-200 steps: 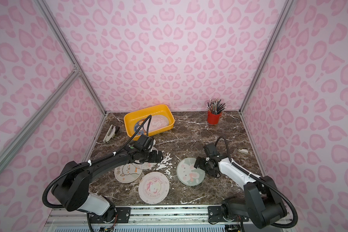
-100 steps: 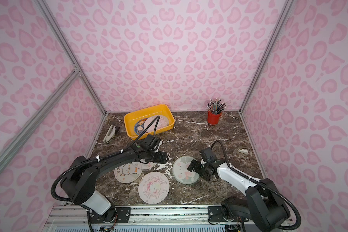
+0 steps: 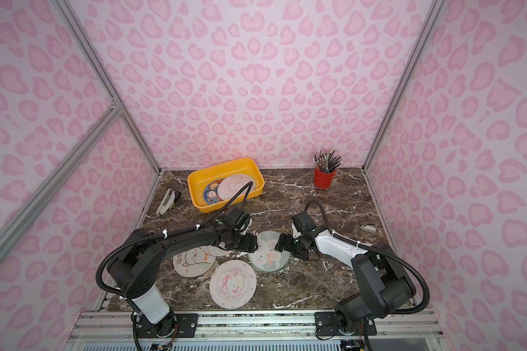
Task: Put the coasters into the storage box
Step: Move the coaster to the center of the board, then pick up the coaster from the center of the board.
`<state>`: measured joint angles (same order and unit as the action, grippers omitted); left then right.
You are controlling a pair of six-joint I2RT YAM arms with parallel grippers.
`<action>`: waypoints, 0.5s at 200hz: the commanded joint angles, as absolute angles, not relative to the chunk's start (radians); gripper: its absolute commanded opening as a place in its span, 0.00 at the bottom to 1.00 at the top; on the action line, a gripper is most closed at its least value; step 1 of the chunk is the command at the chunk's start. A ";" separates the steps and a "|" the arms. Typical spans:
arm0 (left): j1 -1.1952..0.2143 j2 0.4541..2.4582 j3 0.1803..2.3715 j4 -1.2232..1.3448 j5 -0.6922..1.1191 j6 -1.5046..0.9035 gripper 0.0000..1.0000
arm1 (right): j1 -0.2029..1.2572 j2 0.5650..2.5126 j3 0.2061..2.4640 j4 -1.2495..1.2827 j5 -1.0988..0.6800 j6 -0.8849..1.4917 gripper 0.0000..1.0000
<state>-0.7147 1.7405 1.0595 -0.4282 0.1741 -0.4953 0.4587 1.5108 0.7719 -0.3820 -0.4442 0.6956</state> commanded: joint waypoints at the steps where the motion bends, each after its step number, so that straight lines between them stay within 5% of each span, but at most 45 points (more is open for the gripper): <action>1: -0.714 1.754 1.072 -0.441 0.130 -0.490 0.73 | 0.443 1.543 0.805 -0.450 -0.413 0.571 0.84; 100: -0.738 1.838 1.119 -0.493 0.131 -0.531 0.57 | 0.456 1.645 0.814 -0.405 -0.486 0.517 0.66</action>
<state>-0.7349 1.8240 1.1164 -0.4660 0.1173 -0.5110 0.4461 1.6211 0.8349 -0.3691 -0.4919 0.5297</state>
